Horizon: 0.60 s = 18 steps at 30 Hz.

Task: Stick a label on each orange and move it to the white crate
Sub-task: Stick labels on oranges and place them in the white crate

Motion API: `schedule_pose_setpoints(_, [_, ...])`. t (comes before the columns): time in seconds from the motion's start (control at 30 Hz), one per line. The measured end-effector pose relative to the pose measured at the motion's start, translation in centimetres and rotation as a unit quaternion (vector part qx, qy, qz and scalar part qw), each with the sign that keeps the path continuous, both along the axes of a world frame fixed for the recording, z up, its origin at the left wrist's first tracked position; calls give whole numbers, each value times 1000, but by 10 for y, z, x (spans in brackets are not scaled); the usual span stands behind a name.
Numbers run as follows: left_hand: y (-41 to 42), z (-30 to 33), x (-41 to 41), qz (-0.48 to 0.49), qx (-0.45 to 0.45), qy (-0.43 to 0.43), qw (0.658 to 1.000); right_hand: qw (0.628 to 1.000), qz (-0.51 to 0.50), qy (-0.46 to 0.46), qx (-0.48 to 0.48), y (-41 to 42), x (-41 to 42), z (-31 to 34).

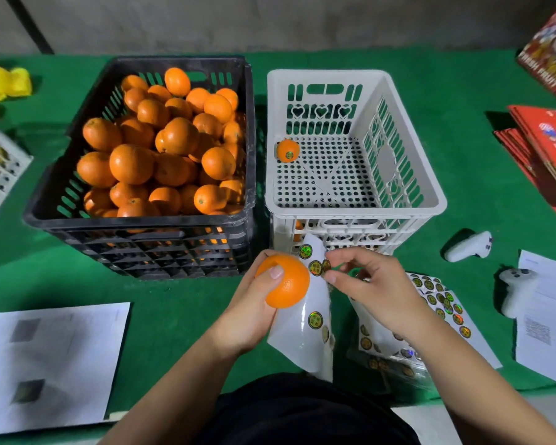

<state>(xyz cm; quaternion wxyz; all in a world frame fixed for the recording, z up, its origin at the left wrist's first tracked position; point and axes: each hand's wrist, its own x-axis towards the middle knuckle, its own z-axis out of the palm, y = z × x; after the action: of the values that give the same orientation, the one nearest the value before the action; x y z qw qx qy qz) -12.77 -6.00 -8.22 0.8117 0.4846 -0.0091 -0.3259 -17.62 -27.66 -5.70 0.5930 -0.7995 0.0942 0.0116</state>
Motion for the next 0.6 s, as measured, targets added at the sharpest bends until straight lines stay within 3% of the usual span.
schedule_pose_setpoints(0.17, [0, -1, -2, 3, -1, 1, 1000, 992, -58, 15, 107, 11, 2, -3])
schedule_pose_setpoints(0.4, [0, -3, -1, 17, 51, -34, 998, 992, -102, -70, -1, 12, -1, -8])
schedule_pose_setpoints(0.5, [1, -10, -1, 33, 90, -64, 993, 985, -154, -69, 28, 9, 0, 2])
schedule_pose_setpoints(0.6, [2, -16, -2, 33, 116, -91, 989, 989, -112, -82, 56, 17, -3, 22])
